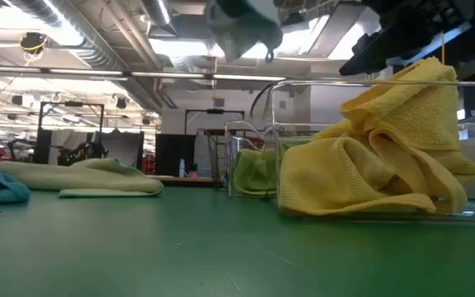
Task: Sort microfiber towel by color & place in baskets
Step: Put the light blue microfiber towel into the wire basket
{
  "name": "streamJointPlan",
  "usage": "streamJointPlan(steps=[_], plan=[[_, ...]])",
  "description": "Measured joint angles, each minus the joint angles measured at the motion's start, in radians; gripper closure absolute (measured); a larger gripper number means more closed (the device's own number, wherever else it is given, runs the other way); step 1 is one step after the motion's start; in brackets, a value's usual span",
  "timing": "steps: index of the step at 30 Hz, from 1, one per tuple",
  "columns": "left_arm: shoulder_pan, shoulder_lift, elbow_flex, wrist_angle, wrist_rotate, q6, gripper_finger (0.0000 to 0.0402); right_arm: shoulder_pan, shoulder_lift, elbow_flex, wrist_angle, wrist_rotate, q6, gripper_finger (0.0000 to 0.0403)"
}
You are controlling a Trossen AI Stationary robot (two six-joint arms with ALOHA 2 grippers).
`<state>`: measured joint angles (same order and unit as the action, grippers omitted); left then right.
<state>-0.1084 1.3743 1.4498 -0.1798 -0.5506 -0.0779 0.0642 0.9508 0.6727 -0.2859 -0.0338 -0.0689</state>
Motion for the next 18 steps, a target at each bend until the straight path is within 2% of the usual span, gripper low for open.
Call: streamJointPlan(steps=[6, 9, 18], plan=[[0.18, 0.007, 0.012, 0.095, 0.177, 0.037, 0.0401, 0.0, 0.0, 0.0, 0.0, 0.0, 0.0, 0.0194], [0.257, 0.029, 0.012, 0.14, 0.229, 0.039, 0.0401, 0.0, 0.0, 0.0, 0.0, 0.0, 0.0, 0.0194], [0.449, 0.186, 0.012, 0.405, 0.425, 0.065, 0.0401, 0.0, 0.0, 0.0, 0.0, 0.0, 0.0, 0.0194]])
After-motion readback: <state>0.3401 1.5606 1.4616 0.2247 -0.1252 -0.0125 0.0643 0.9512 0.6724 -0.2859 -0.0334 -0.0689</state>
